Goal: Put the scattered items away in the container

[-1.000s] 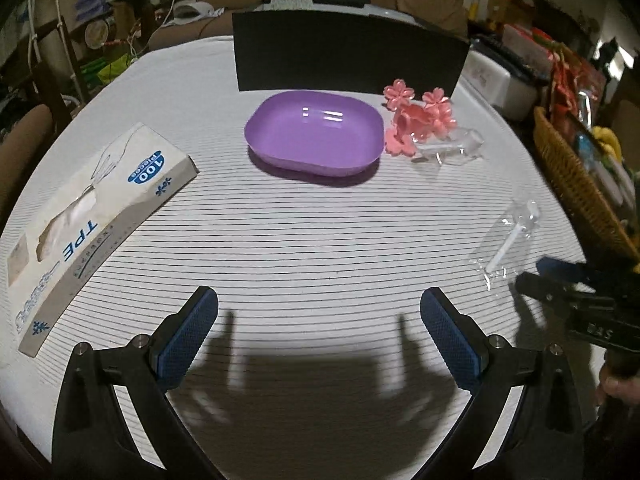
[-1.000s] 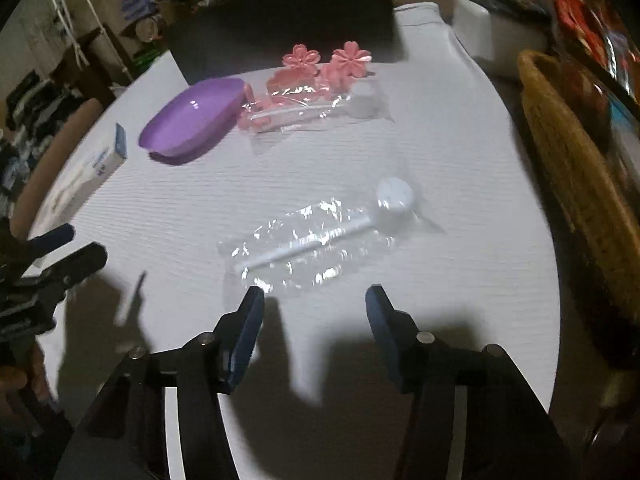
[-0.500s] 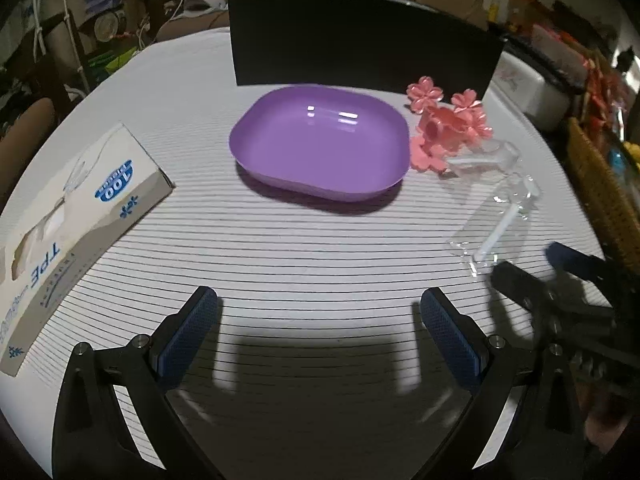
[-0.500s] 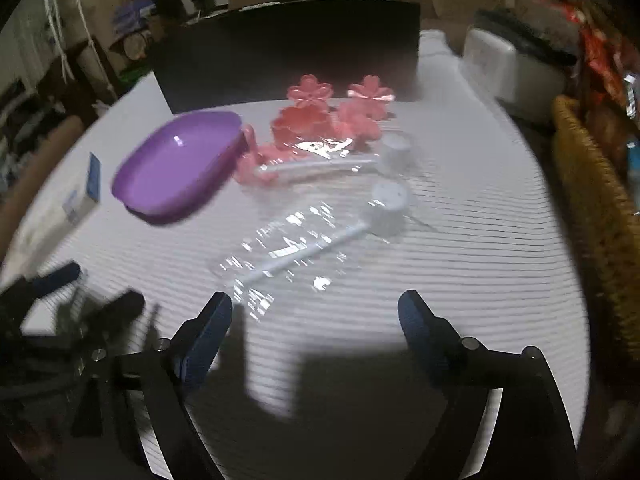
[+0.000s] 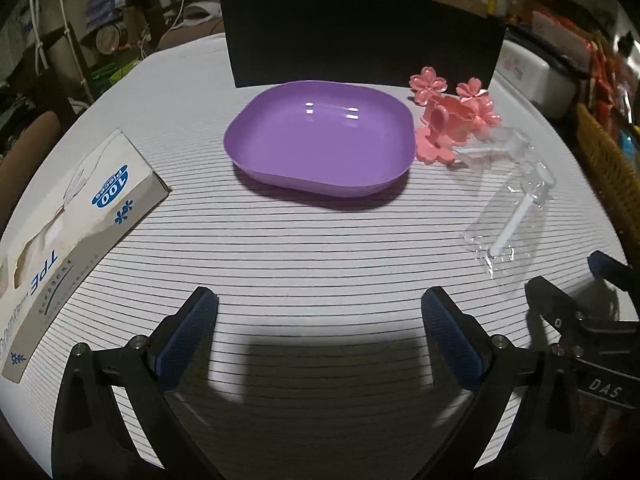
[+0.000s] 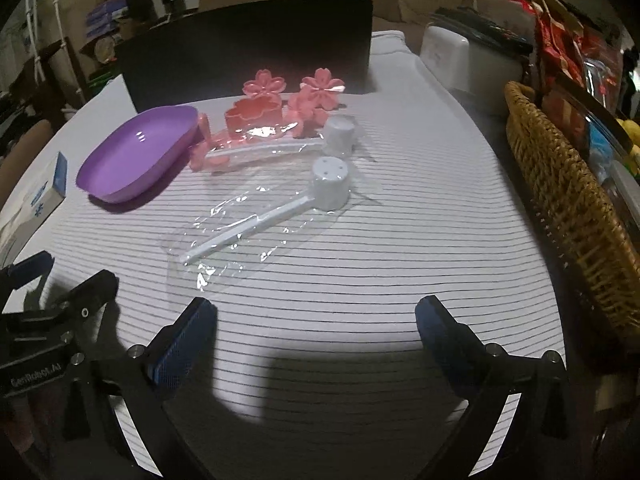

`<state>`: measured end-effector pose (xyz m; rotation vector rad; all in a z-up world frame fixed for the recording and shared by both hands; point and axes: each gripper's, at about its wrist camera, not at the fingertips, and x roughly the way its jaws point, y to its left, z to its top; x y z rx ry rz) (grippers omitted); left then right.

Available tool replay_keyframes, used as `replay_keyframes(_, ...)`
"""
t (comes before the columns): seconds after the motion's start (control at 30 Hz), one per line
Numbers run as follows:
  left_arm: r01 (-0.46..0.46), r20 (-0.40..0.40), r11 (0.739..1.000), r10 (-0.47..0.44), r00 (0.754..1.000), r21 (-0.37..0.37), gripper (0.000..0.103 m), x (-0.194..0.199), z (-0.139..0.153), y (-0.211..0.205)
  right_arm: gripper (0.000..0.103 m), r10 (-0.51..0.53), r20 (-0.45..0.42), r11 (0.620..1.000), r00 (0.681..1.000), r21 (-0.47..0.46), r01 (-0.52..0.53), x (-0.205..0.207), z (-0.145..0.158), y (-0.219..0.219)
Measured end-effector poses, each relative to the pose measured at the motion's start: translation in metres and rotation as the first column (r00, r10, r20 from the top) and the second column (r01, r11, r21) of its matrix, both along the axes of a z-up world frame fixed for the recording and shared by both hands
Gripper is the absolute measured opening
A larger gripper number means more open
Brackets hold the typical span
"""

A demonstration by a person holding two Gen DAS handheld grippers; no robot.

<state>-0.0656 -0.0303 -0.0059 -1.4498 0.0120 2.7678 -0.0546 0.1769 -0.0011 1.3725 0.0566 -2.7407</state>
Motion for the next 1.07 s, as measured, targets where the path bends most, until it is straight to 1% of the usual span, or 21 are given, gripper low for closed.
replay_keyframes(0.13, -0.013, 0.001, 1.000, 0.013, 1.000, 0.004, 0.103, -0.0010, -0.0003, 0.0004, 0.103, -0.027, 0.001, 1.000, 1.000, 0.003, 0.027, -0.0011, -0.0001, -0.0015)
replay_keyframes(1.07, -0.012, 0.001, 1.000, 0.012, 1.000, 0.006, 0.103, 0.0002, 0.0000, 0.0007, 0.103, -0.024, 0.002, 1.000, 1.000, 0.007, 0.024, -0.0016, 0.0008, -0.0024)
